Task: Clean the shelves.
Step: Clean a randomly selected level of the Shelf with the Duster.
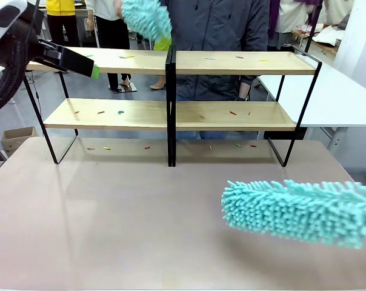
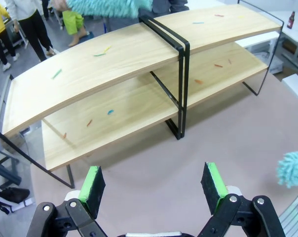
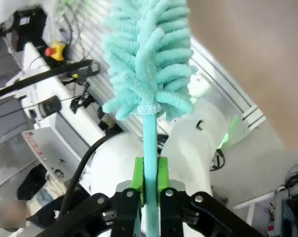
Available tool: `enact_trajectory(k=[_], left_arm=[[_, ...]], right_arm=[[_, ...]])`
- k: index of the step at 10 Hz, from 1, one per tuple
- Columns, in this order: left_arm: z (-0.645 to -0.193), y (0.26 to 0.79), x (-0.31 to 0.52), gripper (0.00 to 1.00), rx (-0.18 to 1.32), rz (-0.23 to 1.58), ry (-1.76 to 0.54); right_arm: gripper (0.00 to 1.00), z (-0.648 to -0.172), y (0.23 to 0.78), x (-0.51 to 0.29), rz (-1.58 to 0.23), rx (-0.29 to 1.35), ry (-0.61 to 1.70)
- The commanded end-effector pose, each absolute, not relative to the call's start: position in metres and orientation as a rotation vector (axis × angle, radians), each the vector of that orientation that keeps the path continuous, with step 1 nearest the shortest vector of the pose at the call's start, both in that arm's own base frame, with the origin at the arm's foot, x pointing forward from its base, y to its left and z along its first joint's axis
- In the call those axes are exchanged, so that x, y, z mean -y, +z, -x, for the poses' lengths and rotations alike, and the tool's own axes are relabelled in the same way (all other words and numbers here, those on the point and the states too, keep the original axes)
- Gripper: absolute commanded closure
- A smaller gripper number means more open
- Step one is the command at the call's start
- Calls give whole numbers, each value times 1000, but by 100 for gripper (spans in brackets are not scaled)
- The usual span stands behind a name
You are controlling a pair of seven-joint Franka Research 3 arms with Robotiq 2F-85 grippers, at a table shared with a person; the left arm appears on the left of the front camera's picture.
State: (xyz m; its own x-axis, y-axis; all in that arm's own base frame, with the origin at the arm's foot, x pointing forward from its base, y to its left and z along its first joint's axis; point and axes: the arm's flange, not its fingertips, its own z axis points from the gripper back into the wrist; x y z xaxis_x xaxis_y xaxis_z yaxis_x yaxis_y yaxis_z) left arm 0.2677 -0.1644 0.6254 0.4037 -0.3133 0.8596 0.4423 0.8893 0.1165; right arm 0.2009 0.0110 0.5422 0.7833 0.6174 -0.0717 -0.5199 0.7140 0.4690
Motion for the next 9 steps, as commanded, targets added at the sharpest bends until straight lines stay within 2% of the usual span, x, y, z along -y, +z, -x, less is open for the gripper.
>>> enact_trajectory(k=[1,5,7,8,9], left_arm=[[-267,623,163,0,1060,140,-480],[-267,623,163,0,1060,140,-480],[-267,623,163,0,1060,140,-480],[-267,623,163,0,1060,140,-480],[-267,623,163,0,1060,140,-480]], right_arm=[[88,-250,513,-30,-458,-222,566],[88,-311,446,-84,-572,-12,496],[88,-323,426,-97,-592,-135,457],[88,-317,444,-78,-575,-57,475],[88,-317,444,-78,-575,-57,475]])
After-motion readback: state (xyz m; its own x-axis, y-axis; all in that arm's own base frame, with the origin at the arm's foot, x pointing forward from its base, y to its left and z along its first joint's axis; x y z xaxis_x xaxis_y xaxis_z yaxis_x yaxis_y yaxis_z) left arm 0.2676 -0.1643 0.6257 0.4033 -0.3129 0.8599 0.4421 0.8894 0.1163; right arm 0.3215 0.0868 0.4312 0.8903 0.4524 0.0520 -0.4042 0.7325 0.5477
